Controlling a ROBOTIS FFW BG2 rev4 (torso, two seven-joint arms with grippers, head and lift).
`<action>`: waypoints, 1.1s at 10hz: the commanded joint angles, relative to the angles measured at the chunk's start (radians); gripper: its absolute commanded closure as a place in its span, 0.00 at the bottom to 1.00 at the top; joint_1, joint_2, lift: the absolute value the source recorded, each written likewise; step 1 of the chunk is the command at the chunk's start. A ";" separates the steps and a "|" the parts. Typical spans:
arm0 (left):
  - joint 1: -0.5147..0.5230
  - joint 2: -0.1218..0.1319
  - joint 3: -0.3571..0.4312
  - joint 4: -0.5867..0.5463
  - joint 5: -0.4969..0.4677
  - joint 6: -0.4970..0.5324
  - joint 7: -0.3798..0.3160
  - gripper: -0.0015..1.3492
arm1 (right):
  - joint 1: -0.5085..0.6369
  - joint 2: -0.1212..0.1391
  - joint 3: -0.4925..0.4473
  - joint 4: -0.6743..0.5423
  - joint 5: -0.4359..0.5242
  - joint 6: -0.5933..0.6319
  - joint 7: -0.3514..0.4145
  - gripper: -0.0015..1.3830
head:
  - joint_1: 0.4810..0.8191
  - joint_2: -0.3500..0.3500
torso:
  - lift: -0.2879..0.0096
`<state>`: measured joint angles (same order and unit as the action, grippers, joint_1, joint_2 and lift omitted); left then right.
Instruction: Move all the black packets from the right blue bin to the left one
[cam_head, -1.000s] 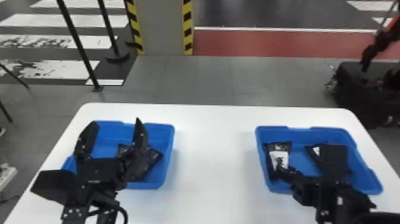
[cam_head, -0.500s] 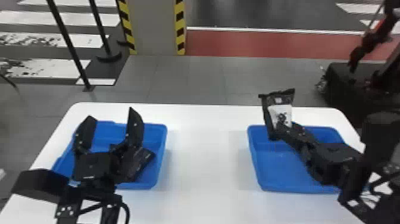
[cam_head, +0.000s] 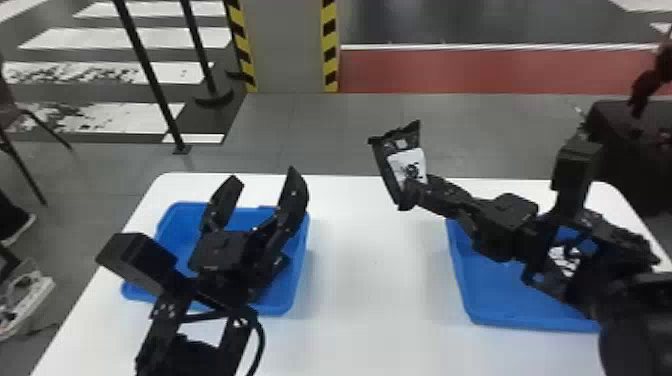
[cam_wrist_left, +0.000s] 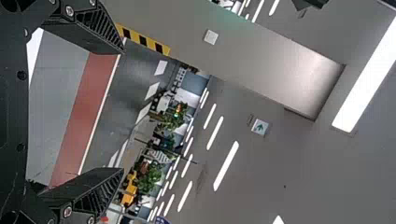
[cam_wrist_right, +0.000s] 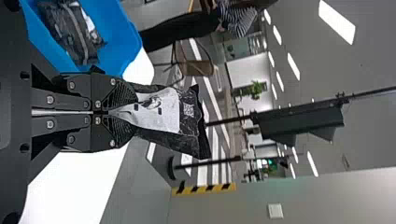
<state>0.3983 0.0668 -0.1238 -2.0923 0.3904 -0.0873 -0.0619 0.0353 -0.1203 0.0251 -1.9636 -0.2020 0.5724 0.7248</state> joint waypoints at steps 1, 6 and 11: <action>-0.018 0.004 -0.004 -0.020 -0.001 0.065 -0.010 0.11 | -0.084 -0.005 0.035 0.127 -0.040 -0.006 0.067 0.84 | 0.63 0.63 | 0.60; -0.052 0.010 0.012 -0.029 -0.054 0.185 -0.045 0.11 | -0.170 -0.010 0.165 0.183 -0.116 0.024 0.163 0.84 | 0.61 0.71 | 0.60; -0.062 -0.005 0.003 -0.029 -0.048 0.269 -0.064 0.11 | -0.249 -0.005 0.217 0.244 -0.139 -0.010 0.168 0.84 | 0.63 0.77 | 0.60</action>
<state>0.3413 0.0634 -0.1197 -2.1218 0.3413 0.1562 -0.1244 -0.1994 -0.1285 0.2366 -1.7252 -0.3398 0.5700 0.8931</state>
